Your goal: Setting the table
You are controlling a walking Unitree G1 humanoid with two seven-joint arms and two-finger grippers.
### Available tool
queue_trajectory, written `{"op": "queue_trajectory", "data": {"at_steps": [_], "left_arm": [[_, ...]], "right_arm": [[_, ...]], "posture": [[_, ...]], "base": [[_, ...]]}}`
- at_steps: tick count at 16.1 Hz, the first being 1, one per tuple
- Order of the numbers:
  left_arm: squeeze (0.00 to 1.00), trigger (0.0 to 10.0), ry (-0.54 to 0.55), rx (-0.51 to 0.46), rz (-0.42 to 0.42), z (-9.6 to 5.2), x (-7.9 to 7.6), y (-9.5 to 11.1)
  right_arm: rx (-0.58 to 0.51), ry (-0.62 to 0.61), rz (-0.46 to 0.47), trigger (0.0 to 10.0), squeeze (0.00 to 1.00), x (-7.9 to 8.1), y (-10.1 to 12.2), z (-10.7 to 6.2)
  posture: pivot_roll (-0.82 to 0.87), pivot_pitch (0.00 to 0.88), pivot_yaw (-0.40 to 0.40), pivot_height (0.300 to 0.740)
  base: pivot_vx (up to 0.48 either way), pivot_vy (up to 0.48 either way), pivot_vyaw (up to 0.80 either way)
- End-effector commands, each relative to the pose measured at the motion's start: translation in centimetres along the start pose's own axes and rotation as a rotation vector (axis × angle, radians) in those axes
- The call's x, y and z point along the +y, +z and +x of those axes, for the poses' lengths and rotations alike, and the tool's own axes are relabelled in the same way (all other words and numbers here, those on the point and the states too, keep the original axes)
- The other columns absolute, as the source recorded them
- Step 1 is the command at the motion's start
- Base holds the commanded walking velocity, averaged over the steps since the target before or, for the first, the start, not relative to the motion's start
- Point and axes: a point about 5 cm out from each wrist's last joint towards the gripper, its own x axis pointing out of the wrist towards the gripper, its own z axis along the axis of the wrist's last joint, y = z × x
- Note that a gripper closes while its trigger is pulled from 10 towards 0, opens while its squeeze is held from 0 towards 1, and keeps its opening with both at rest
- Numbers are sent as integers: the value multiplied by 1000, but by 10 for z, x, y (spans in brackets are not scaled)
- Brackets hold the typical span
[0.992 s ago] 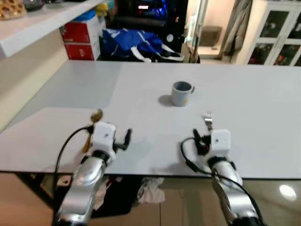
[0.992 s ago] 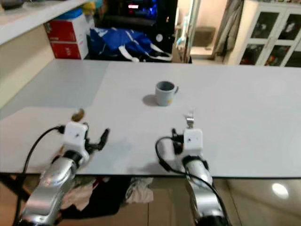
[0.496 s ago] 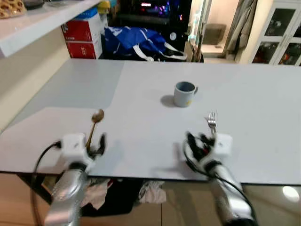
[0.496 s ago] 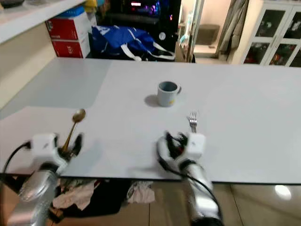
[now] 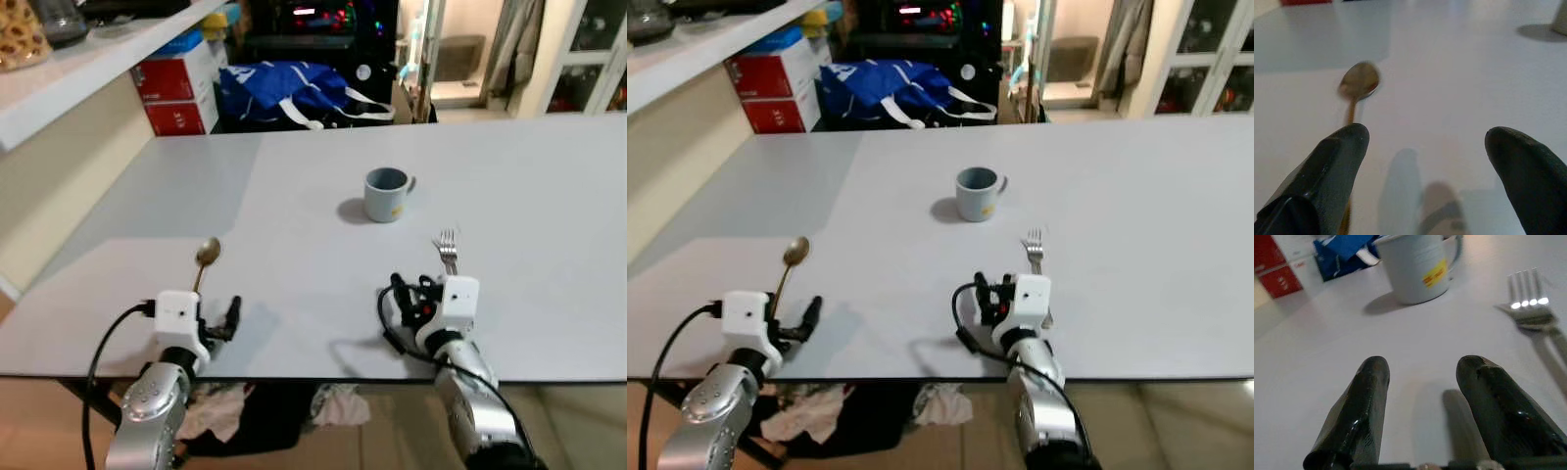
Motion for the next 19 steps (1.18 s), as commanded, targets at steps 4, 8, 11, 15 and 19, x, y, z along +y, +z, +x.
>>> {"op": "queue_trajectory", "data": {"at_steps": [4,8,11,15,19], "left_arm": [[0,10000,-76,-34,42,22,-12,9],[0,10000,-35,-53,1,16,-25,0],[0,10000,-35,-45,3,11,-26,-7],[0,10000,-71,-42,65,15,-20,-2],[0,10000,-84,-76,92,18,-21,8]], "right_arm": [[-4,-70,-68,10000,0,-15,-2,-11],[-114,-34,-266,10000,0,-20,24,-9],[-100,-68,-258,10000,0,-27,21,-12],[-137,-127,-221,10000,0,-21,20,-19],[-149,-138,-234,10000,0,-22,21,-19]], "posture": [[-191,0,121,740],[-156,0,16,740],[-145,0,13,740],[-161,0,58,740],[-158,0,59,740]], "base": [[0,0,0],[0,0,0],[0,0,0],[0,0,0],[0,0,0]]}}
